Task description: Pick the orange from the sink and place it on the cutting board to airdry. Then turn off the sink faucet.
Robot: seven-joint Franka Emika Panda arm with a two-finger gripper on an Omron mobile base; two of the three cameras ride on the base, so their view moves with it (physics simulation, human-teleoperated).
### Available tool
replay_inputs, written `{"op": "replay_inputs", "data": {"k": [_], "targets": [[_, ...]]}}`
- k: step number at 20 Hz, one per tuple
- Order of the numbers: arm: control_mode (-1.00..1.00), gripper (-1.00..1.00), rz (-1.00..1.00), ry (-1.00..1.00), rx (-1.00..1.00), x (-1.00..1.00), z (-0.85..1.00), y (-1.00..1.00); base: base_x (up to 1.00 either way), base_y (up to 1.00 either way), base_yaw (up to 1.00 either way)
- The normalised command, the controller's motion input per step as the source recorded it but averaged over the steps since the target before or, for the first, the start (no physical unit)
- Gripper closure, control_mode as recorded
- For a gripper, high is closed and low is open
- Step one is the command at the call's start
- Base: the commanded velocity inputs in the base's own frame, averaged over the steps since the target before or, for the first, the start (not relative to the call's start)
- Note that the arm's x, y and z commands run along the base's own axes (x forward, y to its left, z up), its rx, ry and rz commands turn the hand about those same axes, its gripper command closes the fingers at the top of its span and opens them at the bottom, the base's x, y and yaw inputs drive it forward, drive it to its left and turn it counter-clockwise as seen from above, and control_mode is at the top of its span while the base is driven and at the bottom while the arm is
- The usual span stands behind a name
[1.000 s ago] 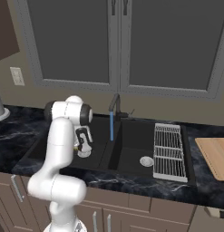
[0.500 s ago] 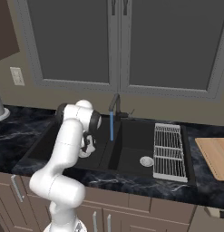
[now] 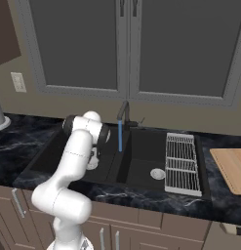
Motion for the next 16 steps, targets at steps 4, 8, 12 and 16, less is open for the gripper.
{"op": "replay_inputs", "data": {"k": [4,8,12,16], "targets": [[-1.0,1.0,-0.05,0.05,-0.02,0.33,-0.18,0.03,0.0,0.0,0.0],[-1.0,1.0,-0.09,0.1,-0.01,0.05,-0.16,-0.06,0.0,0.0,0.0],[-1.0,1.0,-0.08,0.02,0.0,0.0,0.01,-0.08,0.0,0.0,0.0],[-1.0,1.0,-0.06,0.0,0.0,0.0,0.28,-0.01,0.0,0.0,0.0]]}}
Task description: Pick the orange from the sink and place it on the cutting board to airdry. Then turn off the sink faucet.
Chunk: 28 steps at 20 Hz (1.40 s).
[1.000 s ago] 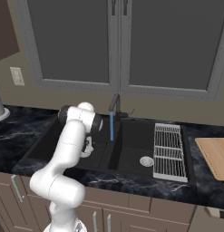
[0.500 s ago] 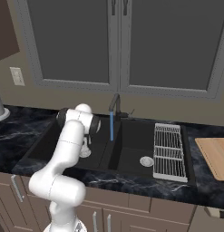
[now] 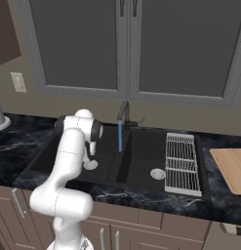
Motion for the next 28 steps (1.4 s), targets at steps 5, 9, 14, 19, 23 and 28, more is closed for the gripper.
{"op": "replay_inputs", "data": {"k": [5,9,14,19,23,28], "targets": [[-1.0,1.0,-0.01,0.0,0.0,-0.14,0.53,0.0,0.0,0.0,0.0],[-1.0,1.0,0.0,0.0,0.0,-0.49,0.62,0.0,0.0,0.0,0.0],[-1.0,1.0,0.0,0.0,0.0,-0.56,0.61,0.0,0.0,0.0,0.0],[-1.0,1.0,0.0,-0.04,0.0,-0.72,0.59,0.0,0.0,0.0,0.0],[-1.0,1.0,0.0,-0.04,0.0,-0.61,0.87,-0.03,0.0,0.0,0.0],[-1.0,1.0,0.0,0.0,0.0,-0.59,1.0,-0.09,0.0,0.0,0.0]]}}
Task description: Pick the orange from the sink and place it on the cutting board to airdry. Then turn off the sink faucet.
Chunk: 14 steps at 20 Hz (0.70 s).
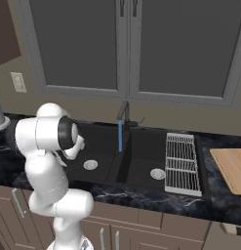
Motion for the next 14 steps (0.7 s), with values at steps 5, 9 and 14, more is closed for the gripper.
{"op": "replay_inputs", "data": {"k": [5,9,14], "targets": [[-1.0,1.0,0.0,0.0,0.01,-0.62,1.0,-0.16,0.0,0.0,0.0],[-1.0,1.0,0.0,0.07,0.03,-0.36,1.0,-0.09,0.0,0.0,0.0],[-1.0,1.0,0.0,0.12,0.02,-0.06,1.0,0.0,0.0,0.0,0.0]]}}
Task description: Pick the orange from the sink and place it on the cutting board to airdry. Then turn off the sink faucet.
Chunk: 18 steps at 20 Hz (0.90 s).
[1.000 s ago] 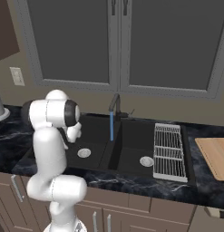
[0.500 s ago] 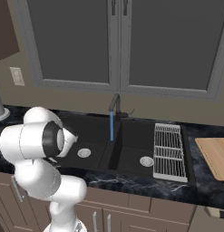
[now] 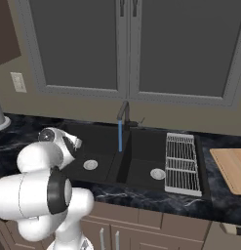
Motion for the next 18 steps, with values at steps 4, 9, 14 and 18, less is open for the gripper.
{"op": "replay_inputs", "data": {"k": [4,9,14,18], "targets": [[-1.0,1.0,0.0,0.12,0.0,-0.16,1.0,-0.01,0.0,0.0,0.0],[-1.0,1.0,0.0,0.04,-0.05,-0.69,1.0,0.0,0.0,0.0,0.0],[-1.0,1.0,0.0,0.0,-0.12,-0.69,0.98,0.0,0.0,0.0,0.0],[-1.0,1.0,0.0,0.0,-0.11,-0.83,0.88,-0.22,0.0,0.0,0.0]]}}
